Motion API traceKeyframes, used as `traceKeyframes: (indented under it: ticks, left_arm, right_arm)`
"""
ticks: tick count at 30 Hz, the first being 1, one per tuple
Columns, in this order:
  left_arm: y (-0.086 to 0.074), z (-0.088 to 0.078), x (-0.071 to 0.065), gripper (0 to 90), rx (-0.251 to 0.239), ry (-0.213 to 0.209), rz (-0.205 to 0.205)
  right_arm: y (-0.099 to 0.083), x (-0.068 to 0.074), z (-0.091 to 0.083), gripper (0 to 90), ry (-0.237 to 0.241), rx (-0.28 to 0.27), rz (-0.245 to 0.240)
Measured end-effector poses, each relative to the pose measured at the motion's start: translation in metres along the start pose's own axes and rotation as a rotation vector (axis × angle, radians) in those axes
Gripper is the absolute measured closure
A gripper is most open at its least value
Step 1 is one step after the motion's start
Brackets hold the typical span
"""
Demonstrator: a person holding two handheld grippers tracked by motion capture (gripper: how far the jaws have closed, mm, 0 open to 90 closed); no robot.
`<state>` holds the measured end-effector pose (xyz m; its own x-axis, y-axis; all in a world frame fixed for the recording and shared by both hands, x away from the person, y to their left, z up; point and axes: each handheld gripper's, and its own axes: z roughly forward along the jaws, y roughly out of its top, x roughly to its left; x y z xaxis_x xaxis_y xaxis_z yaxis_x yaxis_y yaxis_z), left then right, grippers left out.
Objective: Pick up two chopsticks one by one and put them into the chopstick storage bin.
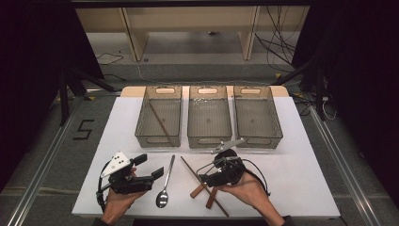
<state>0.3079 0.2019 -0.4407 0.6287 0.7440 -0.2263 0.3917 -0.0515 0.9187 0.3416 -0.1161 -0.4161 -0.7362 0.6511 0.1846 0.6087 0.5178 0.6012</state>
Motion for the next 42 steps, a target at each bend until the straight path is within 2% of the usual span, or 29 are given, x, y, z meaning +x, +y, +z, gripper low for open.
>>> traceKeyframes:
  ticks: [8,17,29,42]
  left_arm:
    - [0.0,0.001,0.0,13.7,0.001,-0.001,0.001]
    - [0.0,0.0,-0.001,13.7,0.001,-0.001,0.004]
    - [0.0,0.0,-0.001,13.7,0.001,-0.001,0.003]
    - [0.0,0.0,-0.001,13.7,0.0,-0.003,0.002]
  right_arm:
    - [-0.015,0.004,0.015,41.3,-0.005,0.095,-0.001]
    - [-0.021,0.012,0.029,56.0,-0.031,0.162,-0.04]
    - [-0.025,0.017,0.04,69.8,-0.047,0.198,-0.057]
    - [-0.027,0.02,0.046,82.6,-0.061,0.21,-0.063]
